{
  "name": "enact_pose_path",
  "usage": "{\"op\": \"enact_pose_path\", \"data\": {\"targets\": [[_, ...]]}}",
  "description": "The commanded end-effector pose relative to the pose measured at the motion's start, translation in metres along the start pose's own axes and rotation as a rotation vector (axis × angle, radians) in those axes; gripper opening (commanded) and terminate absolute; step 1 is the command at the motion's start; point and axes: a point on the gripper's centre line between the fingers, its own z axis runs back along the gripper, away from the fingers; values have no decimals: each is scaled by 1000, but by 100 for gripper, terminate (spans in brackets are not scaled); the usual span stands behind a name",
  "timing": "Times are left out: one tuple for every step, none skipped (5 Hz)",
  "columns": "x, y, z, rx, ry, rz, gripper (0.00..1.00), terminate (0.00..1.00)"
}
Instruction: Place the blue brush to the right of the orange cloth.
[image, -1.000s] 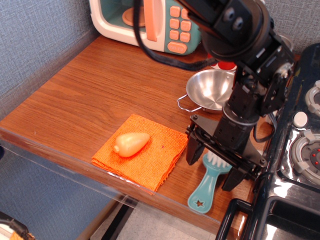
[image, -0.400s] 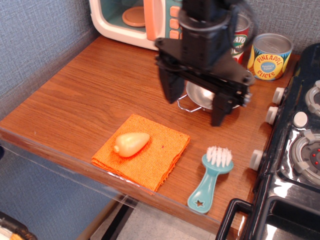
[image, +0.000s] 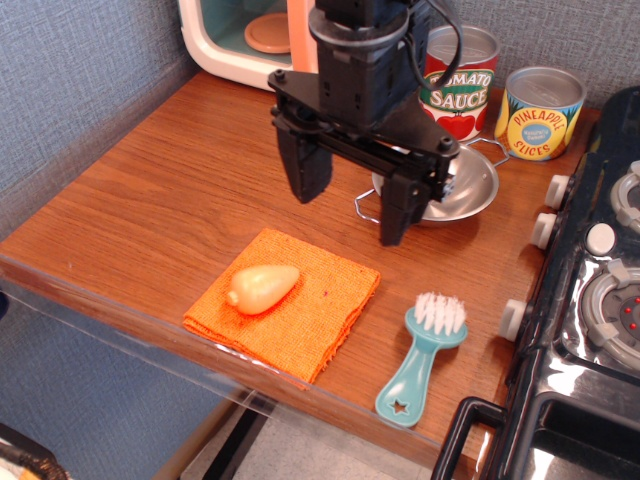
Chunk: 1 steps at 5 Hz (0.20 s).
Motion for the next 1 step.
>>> {"op": "enact_pose_path", "data": {"targets": [[-13, 17, 9, 2, -23, 6, 100, 100]]}}
